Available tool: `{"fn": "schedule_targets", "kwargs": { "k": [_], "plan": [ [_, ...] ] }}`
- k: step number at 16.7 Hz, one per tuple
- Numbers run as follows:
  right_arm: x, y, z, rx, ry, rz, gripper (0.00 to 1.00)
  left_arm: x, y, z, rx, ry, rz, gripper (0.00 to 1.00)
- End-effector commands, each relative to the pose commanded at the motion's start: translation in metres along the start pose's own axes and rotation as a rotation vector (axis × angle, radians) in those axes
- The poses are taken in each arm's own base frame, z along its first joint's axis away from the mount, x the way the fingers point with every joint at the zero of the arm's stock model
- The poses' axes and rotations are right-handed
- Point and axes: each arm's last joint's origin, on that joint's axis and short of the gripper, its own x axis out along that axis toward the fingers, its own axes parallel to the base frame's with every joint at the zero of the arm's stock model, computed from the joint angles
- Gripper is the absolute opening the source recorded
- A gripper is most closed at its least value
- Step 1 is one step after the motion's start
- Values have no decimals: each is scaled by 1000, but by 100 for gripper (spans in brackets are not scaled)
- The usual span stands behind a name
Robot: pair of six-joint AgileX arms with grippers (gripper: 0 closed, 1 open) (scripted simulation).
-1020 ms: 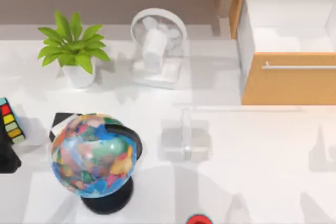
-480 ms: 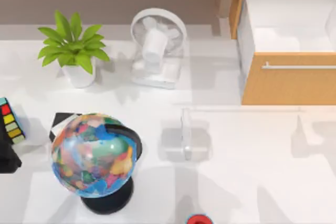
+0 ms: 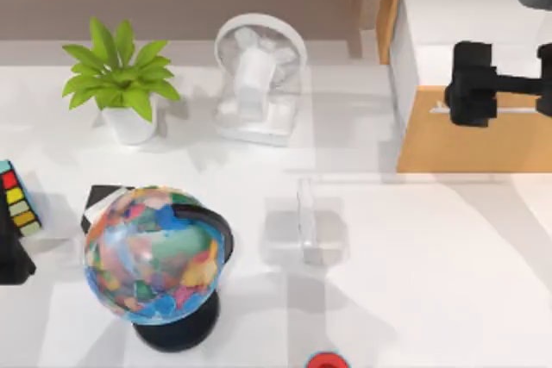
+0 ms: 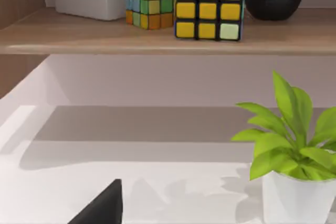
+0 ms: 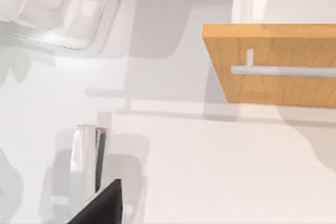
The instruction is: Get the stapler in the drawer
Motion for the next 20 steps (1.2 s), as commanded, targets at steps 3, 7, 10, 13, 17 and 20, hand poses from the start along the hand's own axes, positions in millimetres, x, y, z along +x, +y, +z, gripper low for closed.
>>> {"fn": "schedule_targets", "kwargs": {
  "k": [3,7,10,13,17,20],
  "plan": [
    [61,46,23,9,242,-53,100,0,0,0,0,0,0,100],
    [139,101,16,2,484,-153,100,0,0,0,0,0,0,100],
    [177,129,1,-8,590,-216,100,0,0,0,0,0,0,100],
    [194,144,-9,-15,638,-250,100,0,0,0,0,0,0,100],
    [195,146,-11,-16,643,-254,100,0,0,0,0,0,0,100],
    [197,144,-11,-14,643,-255,100,0,0,0,0,0,0,100]
  ]
}}
